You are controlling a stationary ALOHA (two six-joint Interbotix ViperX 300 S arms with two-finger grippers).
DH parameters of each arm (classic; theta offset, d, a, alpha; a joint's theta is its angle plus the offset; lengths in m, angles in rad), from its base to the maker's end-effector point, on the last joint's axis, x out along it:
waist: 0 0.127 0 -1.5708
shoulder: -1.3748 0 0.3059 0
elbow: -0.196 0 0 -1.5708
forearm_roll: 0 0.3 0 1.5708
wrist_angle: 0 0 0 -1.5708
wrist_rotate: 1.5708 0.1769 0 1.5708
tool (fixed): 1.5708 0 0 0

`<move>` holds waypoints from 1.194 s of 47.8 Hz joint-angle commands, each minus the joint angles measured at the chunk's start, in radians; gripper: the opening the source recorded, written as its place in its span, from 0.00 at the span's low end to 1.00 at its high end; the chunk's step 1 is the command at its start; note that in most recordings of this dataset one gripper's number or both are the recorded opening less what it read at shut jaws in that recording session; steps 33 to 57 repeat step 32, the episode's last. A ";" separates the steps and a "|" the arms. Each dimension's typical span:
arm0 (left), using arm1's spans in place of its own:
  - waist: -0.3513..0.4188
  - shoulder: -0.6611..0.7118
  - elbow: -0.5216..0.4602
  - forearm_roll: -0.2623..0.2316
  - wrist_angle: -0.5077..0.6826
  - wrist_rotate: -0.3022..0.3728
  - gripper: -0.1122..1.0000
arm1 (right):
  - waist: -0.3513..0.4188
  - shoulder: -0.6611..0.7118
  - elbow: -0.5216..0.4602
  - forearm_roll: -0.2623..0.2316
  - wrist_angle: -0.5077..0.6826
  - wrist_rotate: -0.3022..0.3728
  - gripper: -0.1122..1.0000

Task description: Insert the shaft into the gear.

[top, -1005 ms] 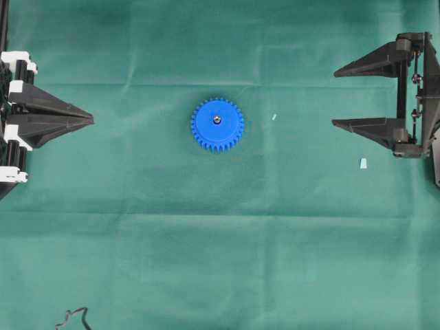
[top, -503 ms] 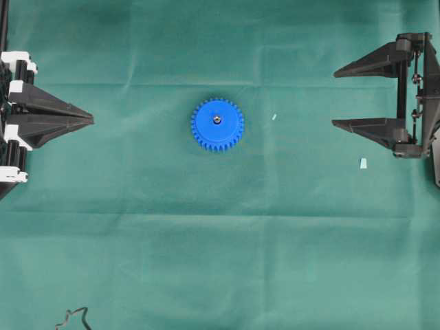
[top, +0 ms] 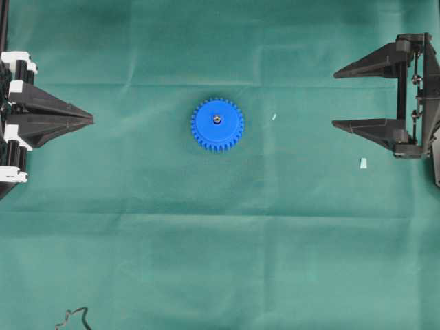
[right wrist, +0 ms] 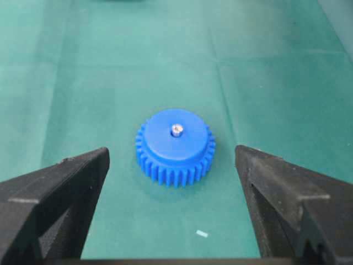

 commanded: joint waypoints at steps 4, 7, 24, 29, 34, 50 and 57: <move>0.002 0.006 -0.026 0.003 -0.005 0.002 0.12 | 0.003 -0.002 -0.012 0.003 -0.009 0.000 0.93; 0.000 0.006 -0.026 0.003 -0.005 0.002 0.12 | 0.003 -0.002 -0.011 0.003 -0.009 0.000 0.93; 0.000 0.006 -0.026 0.003 -0.005 0.002 0.12 | 0.003 0.006 -0.012 0.003 -0.008 0.000 0.93; 0.002 0.006 -0.026 0.003 -0.005 0.002 0.12 | 0.002 0.009 -0.011 0.003 -0.009 0.000 0.93; 0.002 0.006 -0.026 0.003 -0.005 0.002 0.12 | 0.002 0.012 -0.012 0.003 -0.011 0.000 0.93; 0.002 0.006 -0.026 0.003 -0.005 0.002 0.12 | 0.002 0.012 -0.012 0.003 -0.011 0.000 0.93; 0.002 0.006 -0.026 0.003 -0.005 0.002 0.12 | 0.002 0.012 -0.012 0.003 -0.011 0.000 0.93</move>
